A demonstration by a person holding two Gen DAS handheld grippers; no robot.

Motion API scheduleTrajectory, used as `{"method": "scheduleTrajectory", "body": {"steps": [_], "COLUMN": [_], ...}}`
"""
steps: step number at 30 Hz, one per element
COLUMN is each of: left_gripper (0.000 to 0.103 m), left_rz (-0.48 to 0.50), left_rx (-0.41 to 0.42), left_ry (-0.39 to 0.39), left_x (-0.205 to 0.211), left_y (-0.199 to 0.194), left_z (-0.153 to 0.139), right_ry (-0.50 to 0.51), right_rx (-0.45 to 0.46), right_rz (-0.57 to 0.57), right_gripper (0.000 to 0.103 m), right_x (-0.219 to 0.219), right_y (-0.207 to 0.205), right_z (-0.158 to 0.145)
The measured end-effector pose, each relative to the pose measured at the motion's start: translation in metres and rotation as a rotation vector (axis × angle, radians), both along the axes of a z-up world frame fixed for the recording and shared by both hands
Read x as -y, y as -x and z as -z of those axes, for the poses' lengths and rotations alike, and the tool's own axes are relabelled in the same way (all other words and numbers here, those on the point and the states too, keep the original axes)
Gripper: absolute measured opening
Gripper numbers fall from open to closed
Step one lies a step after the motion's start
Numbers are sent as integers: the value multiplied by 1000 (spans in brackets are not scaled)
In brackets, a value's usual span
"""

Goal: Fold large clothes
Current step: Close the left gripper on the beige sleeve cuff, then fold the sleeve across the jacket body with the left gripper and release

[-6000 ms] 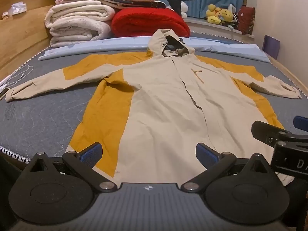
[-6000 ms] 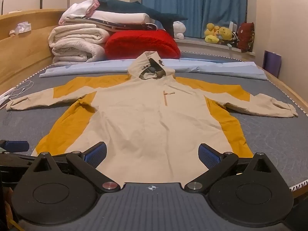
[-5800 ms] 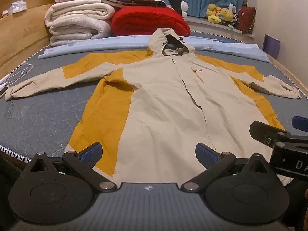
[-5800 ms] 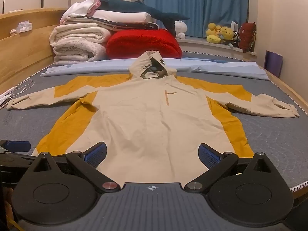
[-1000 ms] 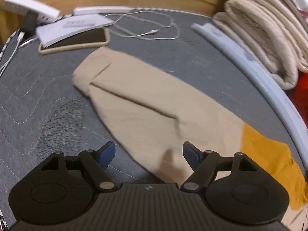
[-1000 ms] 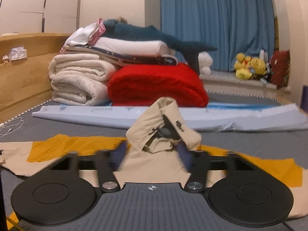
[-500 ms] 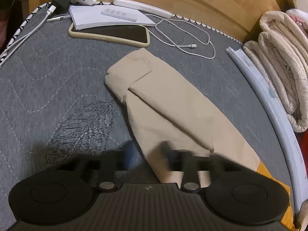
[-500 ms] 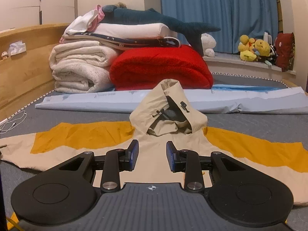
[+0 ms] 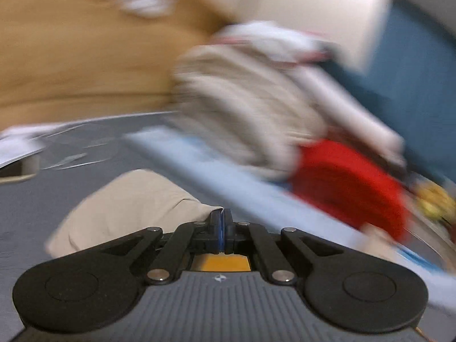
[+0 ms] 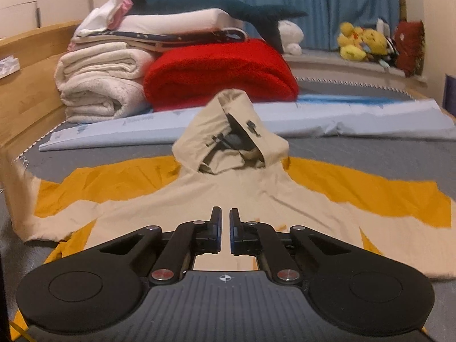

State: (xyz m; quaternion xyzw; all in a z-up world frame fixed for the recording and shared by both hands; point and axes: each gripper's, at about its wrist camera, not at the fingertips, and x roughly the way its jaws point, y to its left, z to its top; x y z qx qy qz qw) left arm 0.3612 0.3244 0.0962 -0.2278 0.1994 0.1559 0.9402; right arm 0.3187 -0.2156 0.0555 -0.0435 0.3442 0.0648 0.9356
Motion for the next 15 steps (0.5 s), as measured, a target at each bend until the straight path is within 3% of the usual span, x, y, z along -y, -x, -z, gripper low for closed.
{"method": "scheduleTrajectory", "body": {"steps": [4, 7, 8, 11, 13, 15], "left_gripper": [0, 6, 12, 20, 21, 21], "left_rz": [402, 690, 757, 754, 667, 569], "left_rx": [63, -30, -65, -125, -162, -204], "left_ry": [-15, 28, 54, 147, 210, 194], "left_x": [142, 214, 226, 217, 192, 171], "left_y": [2, -1, 0, -3, -10, -12], "left_z": [-19, -5, 1, 10, 18, 28], "right_ry": [-23, -23, -30, -64, -99, -116], "right_rx": [-28, -47, -56, -71, -81, -83], "right_rz": [46, 78, 90, 132, 155, 167], "right_gripper": [6, 11, 15, 18, 18, 18], "right_x": [10, 15, 18, 29, 36, 40], "right_y": [2, 1, 0, -5, -9, -10], "right_z": [4, 5, 6, 5, 3, 3]}}
